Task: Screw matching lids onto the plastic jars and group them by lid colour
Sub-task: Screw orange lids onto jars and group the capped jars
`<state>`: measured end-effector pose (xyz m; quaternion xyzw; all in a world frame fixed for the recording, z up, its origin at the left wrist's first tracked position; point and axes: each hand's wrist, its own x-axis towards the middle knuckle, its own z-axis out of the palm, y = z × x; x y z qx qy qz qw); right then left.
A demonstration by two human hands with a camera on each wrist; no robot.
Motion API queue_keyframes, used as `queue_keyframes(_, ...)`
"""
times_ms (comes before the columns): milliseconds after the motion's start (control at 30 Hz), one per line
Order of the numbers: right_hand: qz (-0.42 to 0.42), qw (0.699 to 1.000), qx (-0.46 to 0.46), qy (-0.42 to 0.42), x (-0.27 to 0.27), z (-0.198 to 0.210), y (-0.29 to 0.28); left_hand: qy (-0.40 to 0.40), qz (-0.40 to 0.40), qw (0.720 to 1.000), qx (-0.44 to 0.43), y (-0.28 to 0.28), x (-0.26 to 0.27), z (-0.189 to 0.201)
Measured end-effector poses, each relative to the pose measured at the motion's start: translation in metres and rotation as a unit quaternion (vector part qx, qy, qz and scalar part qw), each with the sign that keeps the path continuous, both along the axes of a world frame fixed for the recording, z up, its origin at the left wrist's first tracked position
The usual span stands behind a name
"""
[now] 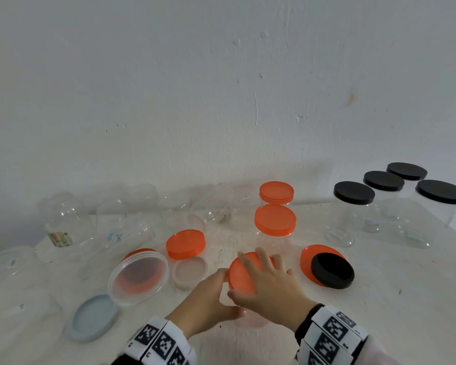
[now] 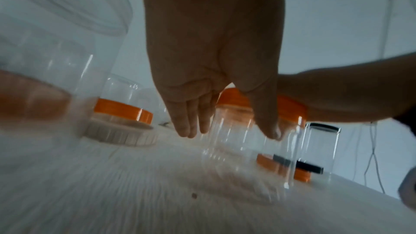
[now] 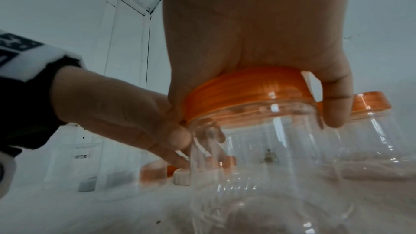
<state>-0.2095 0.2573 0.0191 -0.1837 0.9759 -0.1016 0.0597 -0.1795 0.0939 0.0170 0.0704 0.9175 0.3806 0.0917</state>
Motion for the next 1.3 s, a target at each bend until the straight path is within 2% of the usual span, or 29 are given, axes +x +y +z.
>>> queue_keyframes(67, 0.004, 1.0, -0.005, -0.007, -0.001, 0.0, 0.006, 0.05, -0.002, 0.998, -0.045, -0.009, 0.006, 0.014)
queue_keyframes(167, -0.002, 1.0, -0.005, -0.012, -0.003, -0.001, 0.017, 0.127, -0.008, 0.99, -0.063, -0.028, 0.015, 0.041)
queue_keyframes(300, -0.029, 0.999, -0.002, -0.013, -0.008, -0.001, 0.033, 0.223, 0.044, 0.967, -0.113, -0.063, 0.023, 0.071)
queue_keyframes(367, -0.046, 0.999, -0.006, -0.012, -0.011, 0.0, 0.04, 0.207, 0.092, 0.954, -0.196, -0.084, 0.024, 0.075)
queue_keyframes(433, -0.059, 0.998, -0.012, -0.011, -0.014, 0.0, 0.047, 0.104, 0.141, 0.943, -0.284, -0.102, 0.027, 0.072)
queue_keyframes(467, -0.064, 0.998, -0.015, -0.009, -0.015, 0.001, 0.051, 0.056, 0.146, 0.943, -0.293, -0.11, 0.028, 0.068)
queue_keyframes(500, -0.068, 0.997, -0.017, -0.009, -0.017, 0.001, 0.055, 0.03, 0.14, 0.951, -0.273, -0.116, 0.03, 0.062)
queue_keyframes(567, -0.076, 0.997, -0.02, -0.011, -0.021, 0.001, 0.061, 0.028, 0.128, 0.965, -0.226, -0.121, 0.033, 0.051)
queue_keyframes(700, -0.086, 0.996, -0.016, -0.005, -0.026, -0.001, 0.071, 0.025, 0.157, 0.961, -0.225, -0.119, 0.033, 0.036)
queue_keyframes(800, -0.078, 0.997, -0.009, 0.001, -0.028, -0.002, 0.074, 0.008, 0.164, 0.961, -0.224, -0.117, 0.027, 0.039)
queue_keyframes(933, -0.076, 0.997, -0.003, 0.015, -0.027, -0.006, 0.074, 0.0, 0.111, 0.974, -0.199, -0.097, 0.013, 0.051)
queue_keyframes(1133, -0.081, 0.996, 0.001, 0.03, -0.025, -0.009, 0.071, 0.034, 0.057, 0.988, -0.142, -0.045, -0.031, 0.061)
queue_keyframes(1300, -0.083, 0.996, -0.003, 0.032, -0.025, -0.011, 0.07, 0.073, 0.064, 0.986, -0.134, -0.006, -0.083, 0.048)
